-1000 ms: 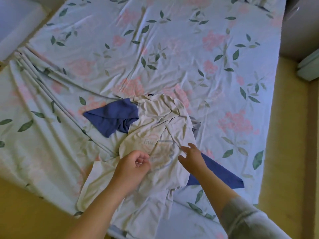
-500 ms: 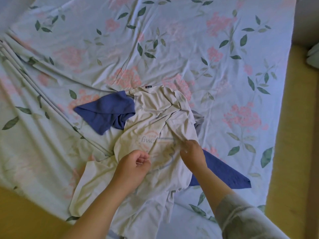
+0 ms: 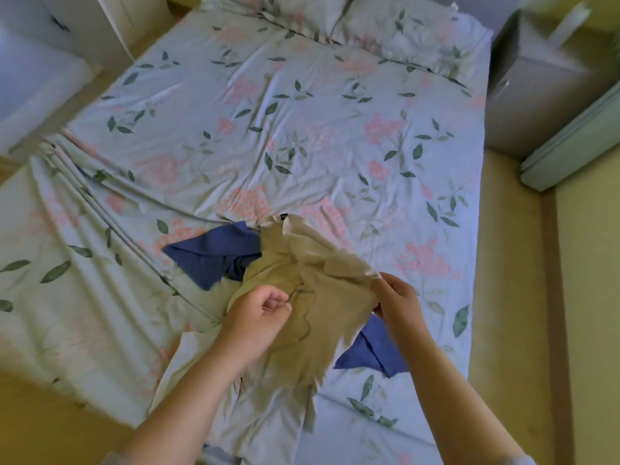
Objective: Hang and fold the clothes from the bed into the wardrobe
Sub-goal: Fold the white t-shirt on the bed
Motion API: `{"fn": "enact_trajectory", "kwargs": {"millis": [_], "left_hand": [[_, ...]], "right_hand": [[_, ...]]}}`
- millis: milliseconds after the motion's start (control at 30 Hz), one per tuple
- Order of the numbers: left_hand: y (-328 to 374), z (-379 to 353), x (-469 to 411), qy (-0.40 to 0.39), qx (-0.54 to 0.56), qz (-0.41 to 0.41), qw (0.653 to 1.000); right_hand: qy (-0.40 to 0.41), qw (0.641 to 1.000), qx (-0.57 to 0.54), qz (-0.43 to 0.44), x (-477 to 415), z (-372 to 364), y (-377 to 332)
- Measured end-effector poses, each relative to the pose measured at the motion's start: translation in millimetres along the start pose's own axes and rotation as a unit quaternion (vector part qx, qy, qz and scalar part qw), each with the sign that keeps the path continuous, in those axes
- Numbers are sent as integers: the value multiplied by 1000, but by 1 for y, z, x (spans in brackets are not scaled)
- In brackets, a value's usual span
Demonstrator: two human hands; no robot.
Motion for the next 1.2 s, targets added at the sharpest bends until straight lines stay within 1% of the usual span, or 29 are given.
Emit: {"fn": "enact_trajectory", "kwargs": {"millis": [133, 300, 367, 467, 633, 767, 833, 900, 967, 1067, 1133, 1200], "left_hand": [[34, 37, 26, 4, -3, -38, 999], [81, 76, 43, 37, 0, -71, 997], [103, 88, 49, 47, 21, -92, 994], [136, 103, 62, 53, 49, -145, 987], [188, 111, 86, 22, 75, -234, 969], [231, 103, 108, -67, 120, -305, 942], [251, 94, 120, -103, 121, -346, 925], [266, 81, 129, -133, 128, -377, 908], [280, 69, 136, -135, 135, -395, 899], [299, 61, 147, -85, 87, -448, 886], [309, 59, 154, -78, 71, -473, 875], [316, 62, 155, -57, 100, -452, 885]], "right_hand": [[-14, 997, -20, 74, 67, 0, -59], [-20, 983, 5, 183, 152, 4, -117], [-35, 976, -15, 214, 183, 9, -139], [-61, 968, -53, 239, 221, 22, -168], [-82, 954, -39, 284, 279, 41, -197], [-95, 941, -81, 314, 325, 59, -209], [-100, 935, -99, 325, 344, 69, -213], [-86, 931, -103, 338, 361, 79, -216], [-66, 930, -103, 347, 375, 90, -217], [-38, 929, -103, 353, 393, 111, -214], [-5, 929, -102, 355, 402, 125, -210], [67, 926, -83, 362, 407, 139, -206]]}}
Point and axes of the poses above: each hand's wrist, its own x-axis away from the middle knuckle, its own z-axis out of the back of the hand, y = z × x, the point moved 3 cm from there along -x, towards the middle knuckle, and after that the axes turned 13 degrees about -z, right-handed, at the moved point
